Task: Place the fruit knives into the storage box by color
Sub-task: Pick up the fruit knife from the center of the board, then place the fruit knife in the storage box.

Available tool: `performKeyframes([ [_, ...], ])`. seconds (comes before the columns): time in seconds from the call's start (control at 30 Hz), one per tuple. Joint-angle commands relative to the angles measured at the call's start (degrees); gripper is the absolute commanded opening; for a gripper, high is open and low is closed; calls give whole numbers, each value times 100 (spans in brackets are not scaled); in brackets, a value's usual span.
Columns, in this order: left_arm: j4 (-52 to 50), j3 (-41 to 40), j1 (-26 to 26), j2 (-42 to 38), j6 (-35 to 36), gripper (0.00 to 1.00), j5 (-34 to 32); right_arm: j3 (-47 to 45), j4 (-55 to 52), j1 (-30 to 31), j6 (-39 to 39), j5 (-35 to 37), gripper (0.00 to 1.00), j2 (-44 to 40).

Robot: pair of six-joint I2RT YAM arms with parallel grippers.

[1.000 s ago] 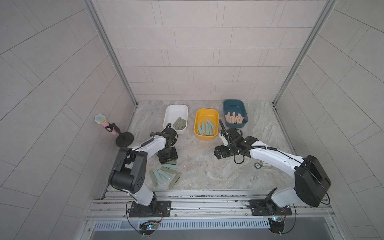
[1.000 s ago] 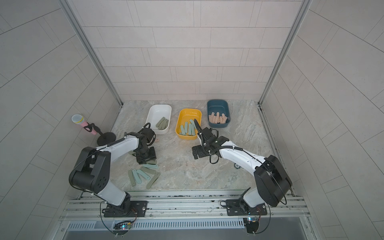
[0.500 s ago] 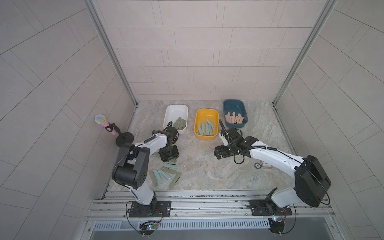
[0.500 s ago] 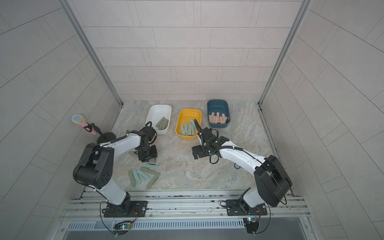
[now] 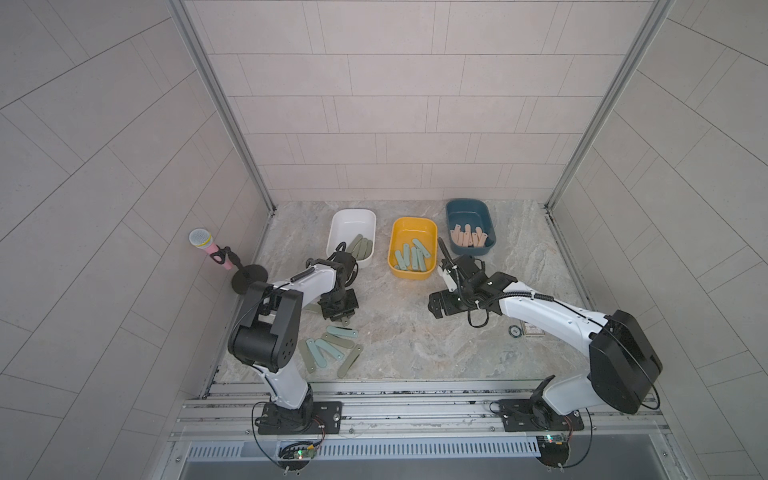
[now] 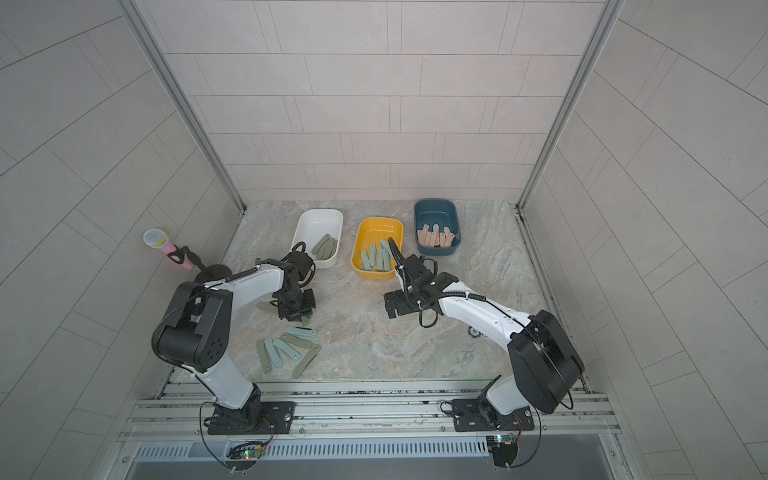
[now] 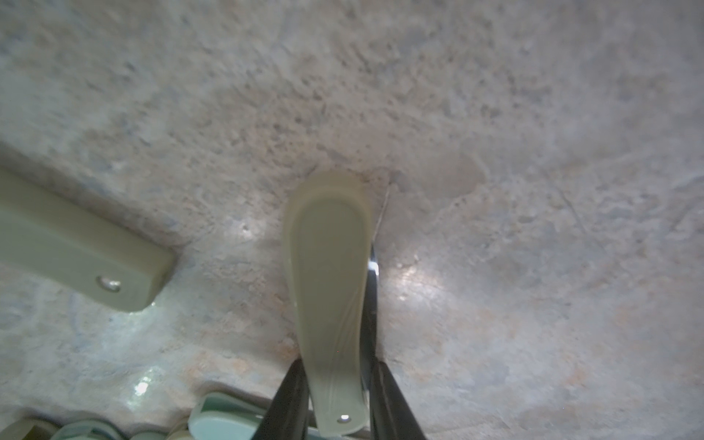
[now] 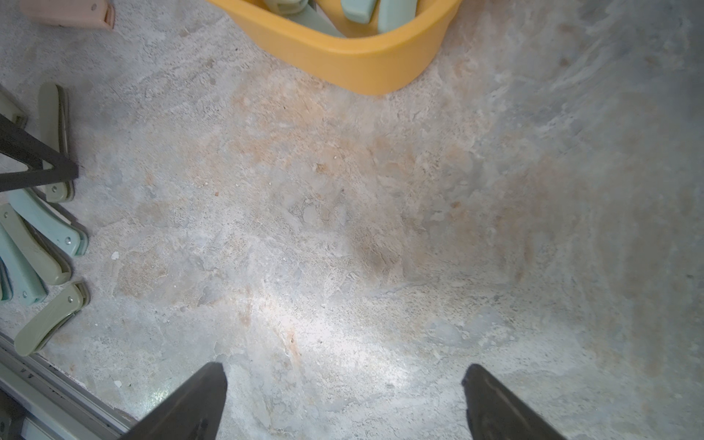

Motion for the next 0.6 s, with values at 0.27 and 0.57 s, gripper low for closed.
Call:
performKeyframes([
  [0.27, -1578, 2583, 40, 244, 1641, 12, -245, 868, -92, -17, -16, 113, 100, 429],
  [0.57, -2210, 5613, 51, 2618, 1861, 13, -213, 1241, -266, -125, -120, 51, 100, 621],
])
